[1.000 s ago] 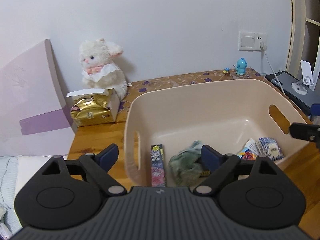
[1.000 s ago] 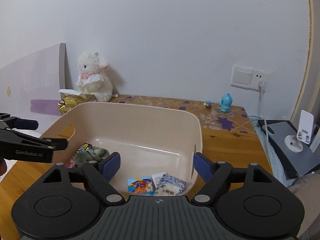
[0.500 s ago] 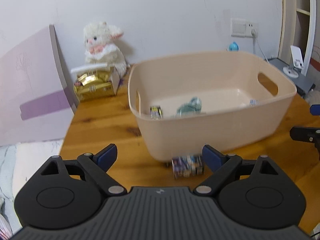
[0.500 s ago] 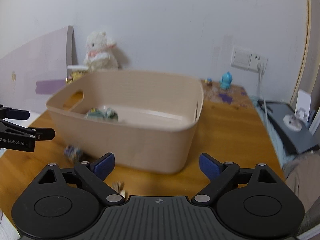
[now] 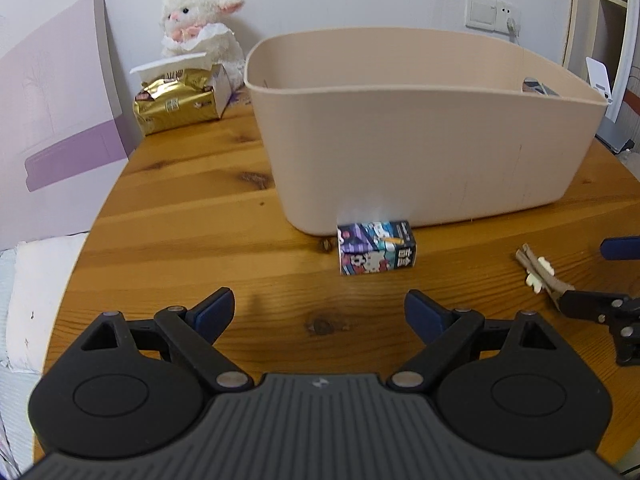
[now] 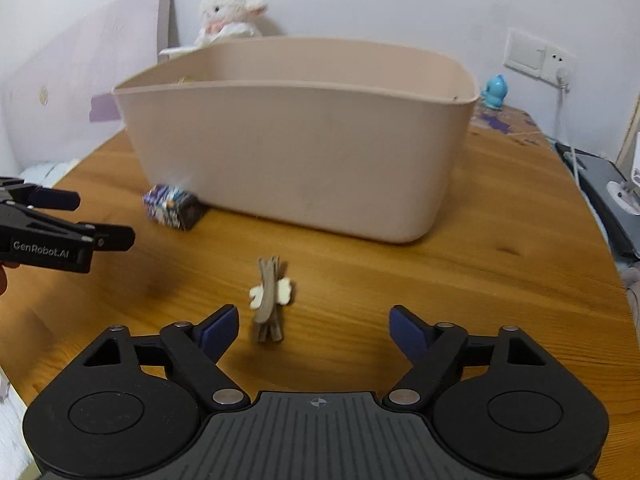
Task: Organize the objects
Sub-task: 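Grasp the small wooden clip with the right gripper while the left reaches the cartoon box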
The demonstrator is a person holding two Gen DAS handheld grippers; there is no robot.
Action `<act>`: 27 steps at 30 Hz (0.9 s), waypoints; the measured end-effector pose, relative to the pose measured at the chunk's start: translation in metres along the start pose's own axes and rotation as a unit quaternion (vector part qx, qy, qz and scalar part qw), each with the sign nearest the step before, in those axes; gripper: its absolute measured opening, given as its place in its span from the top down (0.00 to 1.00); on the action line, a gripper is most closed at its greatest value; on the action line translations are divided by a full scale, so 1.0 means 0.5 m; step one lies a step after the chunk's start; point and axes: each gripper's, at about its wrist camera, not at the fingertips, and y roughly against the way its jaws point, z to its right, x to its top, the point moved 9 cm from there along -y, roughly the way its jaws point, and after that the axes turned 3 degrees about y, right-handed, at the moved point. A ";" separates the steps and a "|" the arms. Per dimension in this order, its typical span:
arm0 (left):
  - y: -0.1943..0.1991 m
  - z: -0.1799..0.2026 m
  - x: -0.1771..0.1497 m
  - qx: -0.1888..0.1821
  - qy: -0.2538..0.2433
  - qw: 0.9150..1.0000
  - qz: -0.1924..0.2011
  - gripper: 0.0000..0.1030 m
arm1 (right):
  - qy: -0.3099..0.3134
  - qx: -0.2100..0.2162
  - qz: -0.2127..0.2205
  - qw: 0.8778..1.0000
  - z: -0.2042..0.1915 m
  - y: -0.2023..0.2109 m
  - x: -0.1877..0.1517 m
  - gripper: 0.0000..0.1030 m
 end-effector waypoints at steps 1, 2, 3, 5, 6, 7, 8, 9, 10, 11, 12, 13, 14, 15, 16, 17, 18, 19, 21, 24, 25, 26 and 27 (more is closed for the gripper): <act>-0.004 0.003 -0.003 -0.001 -0.001 1.000 0.000 0.10 | 0.002 0.001 -0.004 1.000 0.000 -0.004 -0.005 0.25; -0.008 0.005 -0.005 -0.001 -0.002 1.000 0.000 0.10 | 0.004 0.002 -0.007 1.000 -0.002 -0.009 -0.008 0.30; -0.012 0.009 -0.007 -0.002 -0.002 1.000 0.001 0.10 | 0.009 0.000 -0.006 1.000 -0.005 -0.012 -0.010 0.31; -0.018 0.015 -0.011 -0.005 -0.001 1.000 0.005 0.10 | 0.019 -0.004 0.004 1.000 -0.008 -0.011 -0.008 0.38; -0.021 0.018 -0.012 -0.008 0.000 1.000 0.007 0.10 | 0.016 -0.002 0.006 1.000 -0.007 -0.012 -0.007 0.44; -0.024 0.021 -0.012 -0.010 0.002 1.000 0.008 0.10 | 0.015 -0.004 0.008 1.000 -0.005 -0.012 -0.004 0.51; -0.027 0.023 -0.012 -0.011 0.004 1.000 0.009 0.10 | 0.013 -0.005 0.011 1.000 -0.003 -0.013 -0.001 0.58; -0.031 0.025 -0.012 -0.013 0.006 1.000 0.010 0.10 | 0.011 -0.005 0.013 1.000 -0.001 -0.014 0.001 0.62; -0.034 0.026 -0.011 -0.014 0.009 1.000 0.010 0.10 | 0.010 -0.006 0.015 1.000 0.001 -0.014 0.003 0.65; -0.037 0.027 -0.010 -0.015 0.013 1.000 0.011 0.10 | 0.010 -0.006 0.017 1.000 0.002 -0.015 0.005 0.69; -0.040 0.027 -0.008 -0.017 0.018 1.000 0.011 0.10 | 0.010 -0.007 0.019 1.000 0.003 -0.016 0.007 0.71; -0.043 0.027 -0.006 -0.018 0.024 0.999 0.012 0.10 | 0.011 -0.007 0.020 1.000 0.003 -0.016 0.009 0.74; -0.046 0.027 -0.004 -0.019 0.029 0.999 0.012 0.10 | 0.011 -0.007 0.022 1.000 0.004 -0.017 0.010 0.78; -0.050 0.026 -0.001 -0.019 0.034 0.999 0.013 0.10 | 0.012 -0.007 0.023 1.000 0.003 -0.017 0.011 0.79; -0.052 0.026 0.002 -0.018 0.038 0.999 0.016 0.10 | 0.015 -0.007 0.025 1.000 0.004 -0.019 0.013 0.81; -0.055 0.025 0.006 -0.017 0.041 0.999 0.018 0.10 | 0.016 -0.007 0.026 1.000 0.004 -0.021 0.015 0.82; -0.061 0.023 0.012 -0.016 0.045 0.999 0.021 0.10 | 0.016 -0.006 0.028 0.999 0.004 -0.024 0.017 0.82; -0.065 0.022 0.014 -0.015 0.048 0.998 0.022 0.10 | 0.018 -0.004 0.029 0.999 0.003 -0.027 0.019 0.82; -0.074 0.017 0.019 -0.013 0.055 0.998 0.020 0.10 | 0.020 -0.001 0.028 0.999 0.003 -0.032 0.024 0.82; -0.081 0.018 0.022 -0.017 0.050 0.998 0.022 0.08 | 0.028 0.007 0.025 0.999 0.001 -0.039 0.032 0.82; -0.083 0.019 0.024 -0.019 0.047 0.998 0.024 0.08 | 0.031 0.011 0.025 0.999 0.000 -0.042 0.035 0.82; -0.084 0.018 0.026 -0.016 0.048 0.998 0.025 0.08 | 0.033 0.014 0.025 0.999 0.000 -0.044 0.037 0.82; -0.085 0.017 0.025 -0.014 0.051 0.998 0.024 0.08 | 0.034 0.016 0.024 0.999 0.000 -0.047 0.040 0.82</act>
